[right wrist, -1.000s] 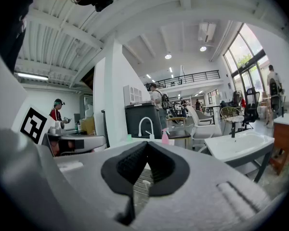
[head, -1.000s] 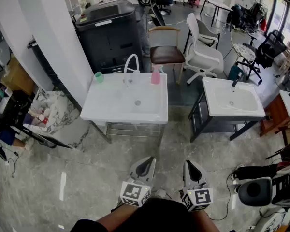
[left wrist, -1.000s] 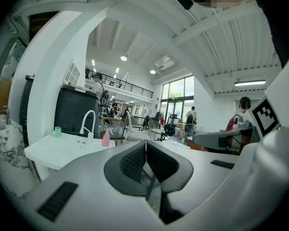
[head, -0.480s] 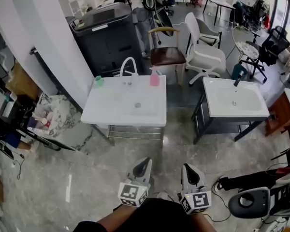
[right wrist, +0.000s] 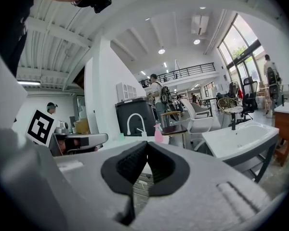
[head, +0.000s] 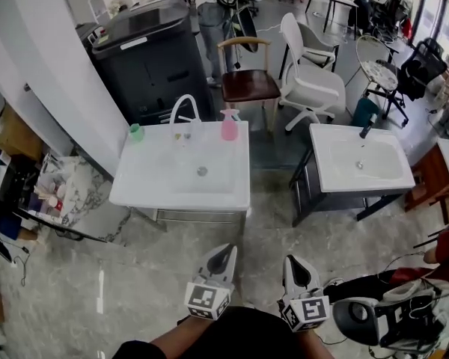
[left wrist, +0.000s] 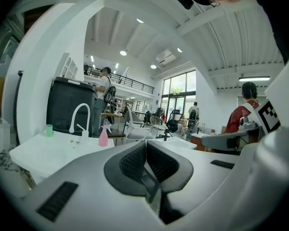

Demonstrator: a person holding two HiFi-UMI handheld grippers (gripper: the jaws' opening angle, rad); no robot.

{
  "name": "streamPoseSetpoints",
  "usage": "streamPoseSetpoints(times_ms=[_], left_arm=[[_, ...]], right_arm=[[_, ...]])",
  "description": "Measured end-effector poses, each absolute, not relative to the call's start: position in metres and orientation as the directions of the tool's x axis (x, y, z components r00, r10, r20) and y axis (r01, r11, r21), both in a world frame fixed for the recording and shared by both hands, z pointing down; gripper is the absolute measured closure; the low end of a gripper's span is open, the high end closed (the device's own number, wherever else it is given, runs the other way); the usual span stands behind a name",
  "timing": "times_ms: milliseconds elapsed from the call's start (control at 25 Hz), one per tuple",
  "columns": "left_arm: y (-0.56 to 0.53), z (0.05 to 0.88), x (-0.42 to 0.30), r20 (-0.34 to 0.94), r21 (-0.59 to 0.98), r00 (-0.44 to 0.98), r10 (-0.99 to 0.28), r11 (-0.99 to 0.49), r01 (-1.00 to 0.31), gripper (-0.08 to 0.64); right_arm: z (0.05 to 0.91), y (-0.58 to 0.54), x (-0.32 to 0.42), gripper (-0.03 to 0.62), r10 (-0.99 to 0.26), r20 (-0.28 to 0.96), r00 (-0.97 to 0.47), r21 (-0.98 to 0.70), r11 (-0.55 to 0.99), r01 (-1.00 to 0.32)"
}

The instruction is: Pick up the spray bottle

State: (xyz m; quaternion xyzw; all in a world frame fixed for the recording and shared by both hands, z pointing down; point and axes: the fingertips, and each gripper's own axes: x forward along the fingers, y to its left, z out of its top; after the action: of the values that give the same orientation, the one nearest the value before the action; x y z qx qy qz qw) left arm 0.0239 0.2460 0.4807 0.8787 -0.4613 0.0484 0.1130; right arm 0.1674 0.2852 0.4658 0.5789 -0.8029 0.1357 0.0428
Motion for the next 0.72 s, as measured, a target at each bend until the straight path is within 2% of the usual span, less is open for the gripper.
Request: streamPoseSetpoints(times_ms=[400, 720], left_arm=[[0.093, 0.491, 0.005, 0.191, 0.201, 0.598, -0.779, -0.565, -0.800, 0.537], [-0.028, 0.504, -0.027, 0.194, 0.208, 0.608, -0.770, -0.574, -0.792, 0.537]], right_arm=[[0.457, 0.124, 0.131, 0.594, -0.906, 0.237, -0.352, -0.113, 0.334, -0.936], [0.448, 0.014, 0.106, 0.594, -0.918, 0.239, -0.317, -0.091, 0.304, -0.948]])
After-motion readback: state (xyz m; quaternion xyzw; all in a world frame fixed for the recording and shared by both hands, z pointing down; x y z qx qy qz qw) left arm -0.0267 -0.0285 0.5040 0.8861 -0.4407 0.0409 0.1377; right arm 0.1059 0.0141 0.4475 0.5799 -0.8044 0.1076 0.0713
